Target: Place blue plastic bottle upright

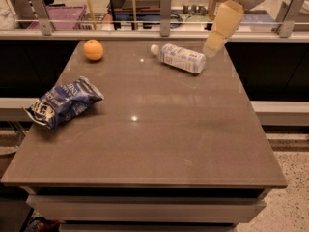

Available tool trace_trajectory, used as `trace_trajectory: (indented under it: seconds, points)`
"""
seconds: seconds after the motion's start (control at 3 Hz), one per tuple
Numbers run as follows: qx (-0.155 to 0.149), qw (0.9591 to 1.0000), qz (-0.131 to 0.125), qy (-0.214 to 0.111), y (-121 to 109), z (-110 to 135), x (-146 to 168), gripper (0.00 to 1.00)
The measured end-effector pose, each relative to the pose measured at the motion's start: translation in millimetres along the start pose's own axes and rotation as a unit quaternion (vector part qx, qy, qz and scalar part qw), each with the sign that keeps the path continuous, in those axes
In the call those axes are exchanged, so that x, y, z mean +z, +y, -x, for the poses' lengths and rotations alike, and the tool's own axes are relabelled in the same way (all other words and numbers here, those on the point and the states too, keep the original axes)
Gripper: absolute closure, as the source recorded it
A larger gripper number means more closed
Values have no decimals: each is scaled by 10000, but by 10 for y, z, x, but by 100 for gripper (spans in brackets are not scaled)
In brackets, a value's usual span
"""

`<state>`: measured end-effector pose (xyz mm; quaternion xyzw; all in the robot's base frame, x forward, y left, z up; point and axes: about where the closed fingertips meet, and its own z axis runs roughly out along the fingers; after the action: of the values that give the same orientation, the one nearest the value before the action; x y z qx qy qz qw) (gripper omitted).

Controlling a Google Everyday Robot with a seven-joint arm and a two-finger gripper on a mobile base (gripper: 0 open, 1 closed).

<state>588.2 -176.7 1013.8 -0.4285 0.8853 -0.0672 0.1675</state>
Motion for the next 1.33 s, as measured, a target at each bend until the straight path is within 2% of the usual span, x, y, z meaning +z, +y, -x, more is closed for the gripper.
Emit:
trace_trajectory:
  seconds: [0.67, 1.33]
  points:
    - [313, 9995, 77, 4, -208, 210, 273, 0]
    - [162, 9993, 309, -115, -276, 581, 619, 0]
